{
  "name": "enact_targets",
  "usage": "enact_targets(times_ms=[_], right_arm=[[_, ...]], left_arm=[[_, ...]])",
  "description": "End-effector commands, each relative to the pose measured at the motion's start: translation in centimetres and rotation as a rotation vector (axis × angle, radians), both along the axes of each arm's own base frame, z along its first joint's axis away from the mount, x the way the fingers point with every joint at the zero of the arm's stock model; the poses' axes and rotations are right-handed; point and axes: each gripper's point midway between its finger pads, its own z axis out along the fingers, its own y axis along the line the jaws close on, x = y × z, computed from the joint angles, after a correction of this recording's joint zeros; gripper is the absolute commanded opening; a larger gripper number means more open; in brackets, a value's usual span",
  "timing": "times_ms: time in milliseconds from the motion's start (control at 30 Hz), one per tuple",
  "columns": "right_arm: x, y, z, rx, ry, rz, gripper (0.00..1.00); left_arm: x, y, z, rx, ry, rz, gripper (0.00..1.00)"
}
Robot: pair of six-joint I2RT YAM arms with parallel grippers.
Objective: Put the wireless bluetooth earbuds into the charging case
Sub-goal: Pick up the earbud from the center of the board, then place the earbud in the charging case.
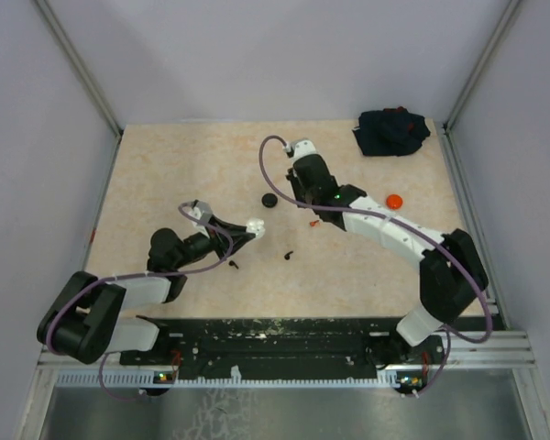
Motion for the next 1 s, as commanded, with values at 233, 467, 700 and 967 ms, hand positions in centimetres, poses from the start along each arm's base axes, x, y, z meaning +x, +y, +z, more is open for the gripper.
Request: enact_targets(times_ms=[233,467,700,967], right_arm=[[-6.4,3.1,13.2,0.058,-0.4,0.189,0.18],[-10.3,5.1,16.2,0.077,-0.53,0.35,0.18],[-14.0,7.8,15.7,0.057,-0.582,0.584,0.18],[-16.6,9.5,14.9,0.01,-0.651,0.703,0.17]], left_arm=[[-0.4,-0.7,4.4,-0.043,-0.119,-0.072,0.0],[-1.4,-1.2,5.9,-0.066,-0.156,-0.13,0.0],[-2.6,-1.6,6.9,-0.072,-0.184,-0.195,0.0],[-3.9,-2.0,7.8,-0.067,-0.243,-0.232,0.0]])
